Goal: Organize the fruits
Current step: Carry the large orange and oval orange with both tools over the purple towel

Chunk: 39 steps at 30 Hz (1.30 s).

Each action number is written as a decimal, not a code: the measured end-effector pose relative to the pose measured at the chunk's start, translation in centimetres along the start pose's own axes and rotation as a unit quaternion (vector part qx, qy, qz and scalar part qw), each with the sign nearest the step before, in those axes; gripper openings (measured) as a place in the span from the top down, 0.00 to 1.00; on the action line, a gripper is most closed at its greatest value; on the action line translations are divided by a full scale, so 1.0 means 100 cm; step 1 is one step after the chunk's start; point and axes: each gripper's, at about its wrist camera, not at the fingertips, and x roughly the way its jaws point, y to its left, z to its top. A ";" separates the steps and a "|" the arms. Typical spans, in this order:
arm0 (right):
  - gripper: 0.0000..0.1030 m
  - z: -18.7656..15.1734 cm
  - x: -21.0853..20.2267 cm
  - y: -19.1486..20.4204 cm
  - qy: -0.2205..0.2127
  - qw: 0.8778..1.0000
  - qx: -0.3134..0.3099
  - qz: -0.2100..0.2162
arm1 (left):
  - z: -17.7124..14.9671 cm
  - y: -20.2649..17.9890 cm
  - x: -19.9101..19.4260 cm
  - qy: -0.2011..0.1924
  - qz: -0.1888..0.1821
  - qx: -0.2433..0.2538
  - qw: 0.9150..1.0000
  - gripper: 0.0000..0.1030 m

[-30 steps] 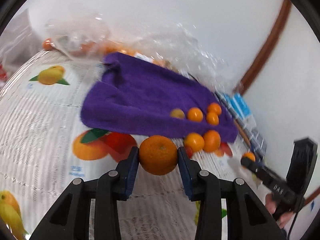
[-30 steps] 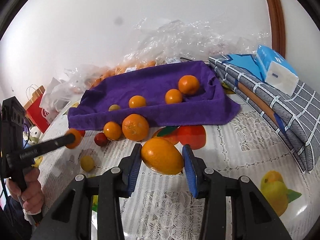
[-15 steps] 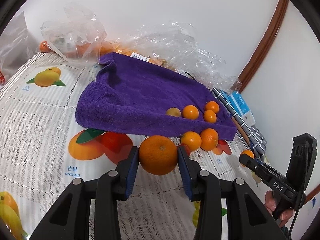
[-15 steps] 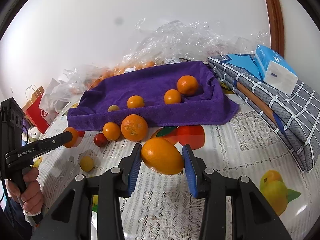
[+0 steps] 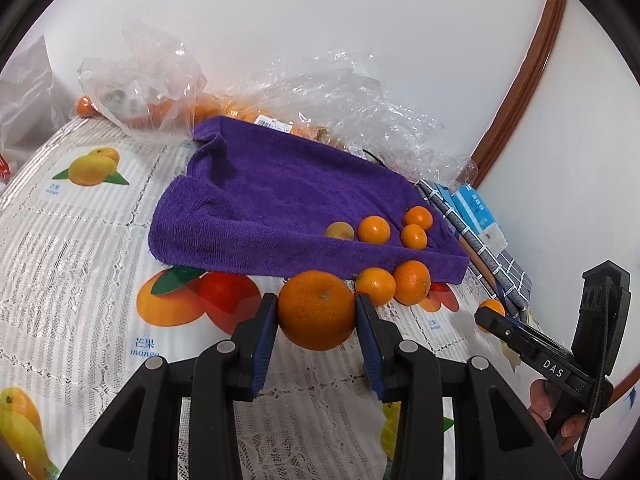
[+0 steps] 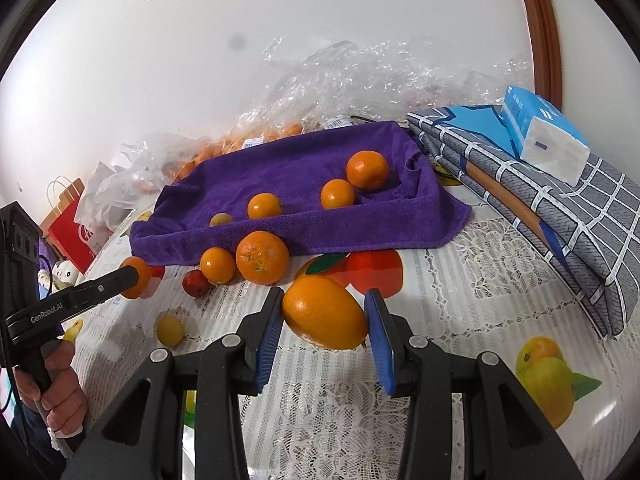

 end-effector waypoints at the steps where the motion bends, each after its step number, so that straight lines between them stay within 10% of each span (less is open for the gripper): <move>1: 0.60 0.000 -0.001 0.000 -0.002 1.000 0.000 0.001 | 0.000 0.000 -0.001 -0.003 0.002 0.000 1.000 0.64; 25: 0.60 0.051 -0.028 0.010 -0.048 0.998 -0.003 0.043 | 0.044 -0.025 -0.040 -0.093 0.019 0.019 0.995 0.64; 39: 0.60 0.102 0.023 0.011 -0.082 0.996 0.005 0.035 | 0.070 0.002 0.029 -0.103 0.040 -0.041 0.993 0.64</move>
